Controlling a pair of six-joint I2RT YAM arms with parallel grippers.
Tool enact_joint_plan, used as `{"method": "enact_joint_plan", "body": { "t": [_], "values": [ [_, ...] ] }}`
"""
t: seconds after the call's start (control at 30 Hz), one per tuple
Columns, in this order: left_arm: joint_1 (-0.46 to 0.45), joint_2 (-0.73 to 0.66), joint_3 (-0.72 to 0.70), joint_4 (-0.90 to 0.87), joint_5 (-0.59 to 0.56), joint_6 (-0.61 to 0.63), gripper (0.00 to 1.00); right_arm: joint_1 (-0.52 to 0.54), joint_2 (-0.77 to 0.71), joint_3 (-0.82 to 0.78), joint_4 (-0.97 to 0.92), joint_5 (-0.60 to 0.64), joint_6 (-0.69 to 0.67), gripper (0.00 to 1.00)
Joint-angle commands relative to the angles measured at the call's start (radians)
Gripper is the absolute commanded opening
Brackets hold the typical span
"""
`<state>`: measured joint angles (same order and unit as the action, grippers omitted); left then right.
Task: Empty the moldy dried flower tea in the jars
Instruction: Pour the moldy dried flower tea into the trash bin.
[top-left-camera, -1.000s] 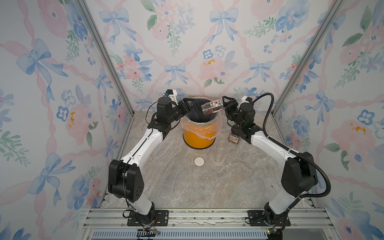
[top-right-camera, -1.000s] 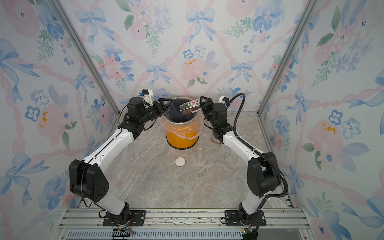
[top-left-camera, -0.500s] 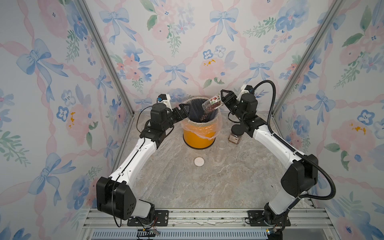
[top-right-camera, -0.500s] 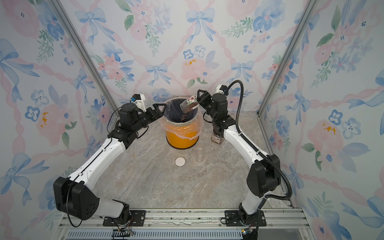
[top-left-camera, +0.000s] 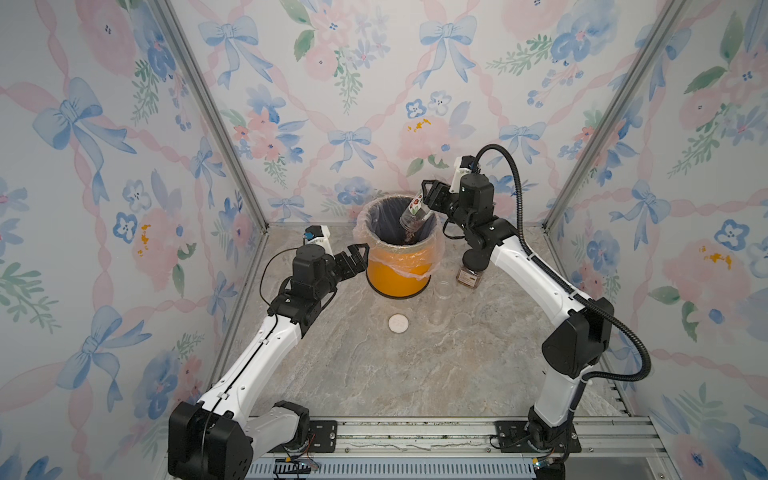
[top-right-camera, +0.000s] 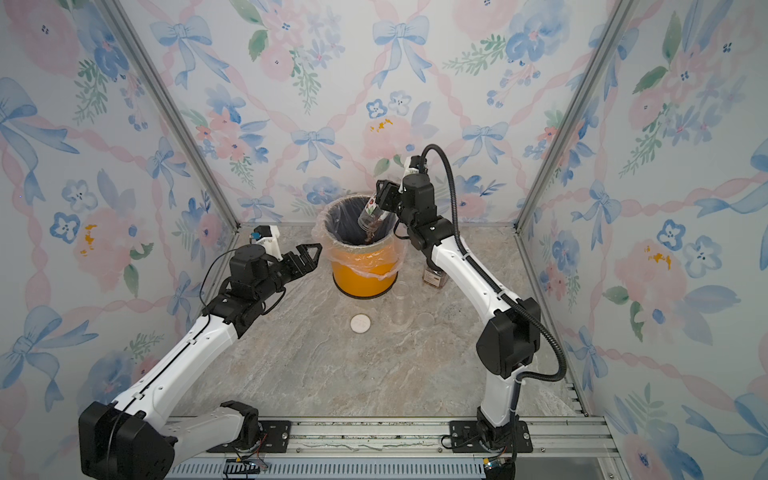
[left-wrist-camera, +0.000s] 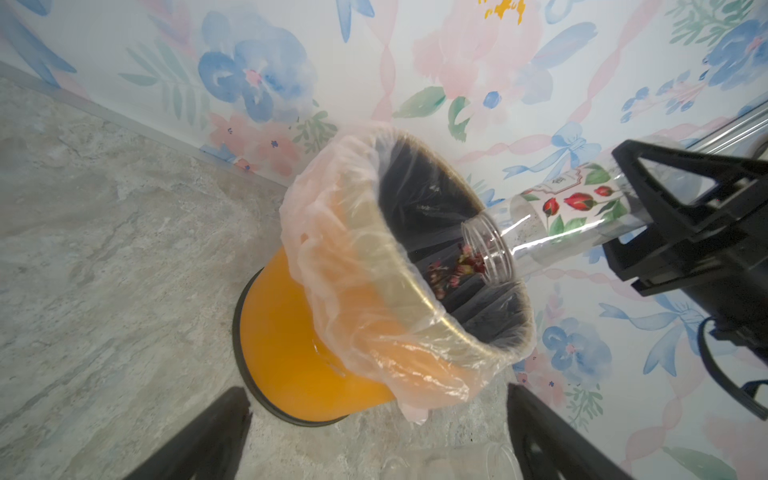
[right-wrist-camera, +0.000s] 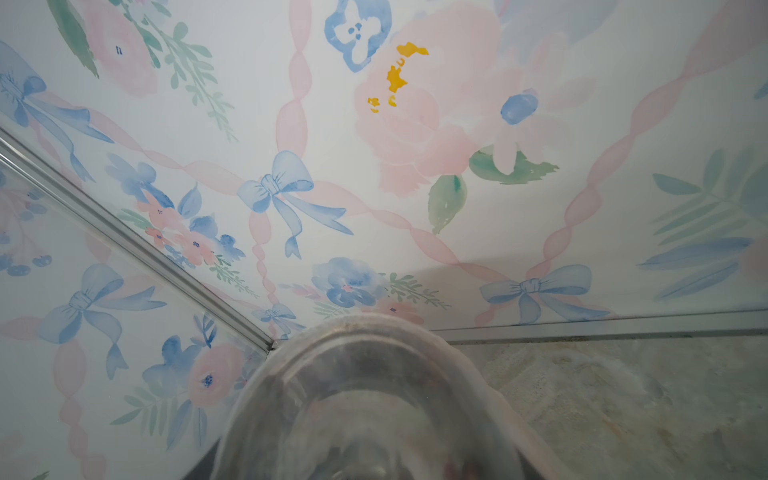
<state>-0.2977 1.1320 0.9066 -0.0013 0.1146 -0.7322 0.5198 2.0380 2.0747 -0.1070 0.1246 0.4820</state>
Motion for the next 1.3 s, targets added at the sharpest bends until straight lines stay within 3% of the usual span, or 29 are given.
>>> {"method": "enact_joint_plan", "body": {
  "t": [0.0,0.33,0.43,0.57,0.7,0.77,0.87,1.0,1.07,1.17,1.27],
  "values": [
    [0.008,-0.043,-0.048,0.004,-0.018,0.014,0.98,0.041,0.055,0.102,-0.108,0.046,-0.212,0.57],
    [0.009,-0.110,-0.135,0.004,-0.031,0.008,0.98,0.192,0.203,0.340,-0.253,0.224,-0.731,0.58],
    [0.008,-0.112,-0.138,0.004,-0.032,0.010,0.98,0.216,0.236,0.373,-0.268,0.267,-0.807,0.58],
    [0.009,-0.112,-0.138,0.002,-0.031,0.011,0.98,0.193,0.246,0.416,-0.326,0.235,-0.687,0.54],
    [0.009,-0.110,-0.140,0.004,-0.032,0.011,0.98,0.084,0.176,0.338,-0.292,0.024,-0.286,0.50],
    [0.008,-0.108,-0.138,0.003,-0.029,0.012,0.98,0.061,0.150,0.294,-0.260,0.014,-0.207,0.50],
    [0.008,-0.106,-0.136,0.003,-0.024,0.010,0.98,0.078,0.147,0.291,-0.258,0.050,-0.283,0.50],
    [0.009,-0.104,-0.135,0.004,-0.028,0.010,0.98,0.183,0.202,0.346,-0.277,0.266,-0.666,0.52],
    [0.009,-0.103,-0.134,0.003,-0.032,0.007,0.98,0.218,0.225,0.349,-0.256,0.331,-0.795,0.54],
    [0.009,-0.097,-0.131,0.004,-0.029,0.008,0.98,0.201,0.222,0.347,-0.262,0.303,-0.715,0.54],
    [0.009,-0.097,-0.132,0.003,-0.028,0.008,0.98,0.122,0.163,0.274,-0.225,0.166,-0.446,0.50]
  ]
}}
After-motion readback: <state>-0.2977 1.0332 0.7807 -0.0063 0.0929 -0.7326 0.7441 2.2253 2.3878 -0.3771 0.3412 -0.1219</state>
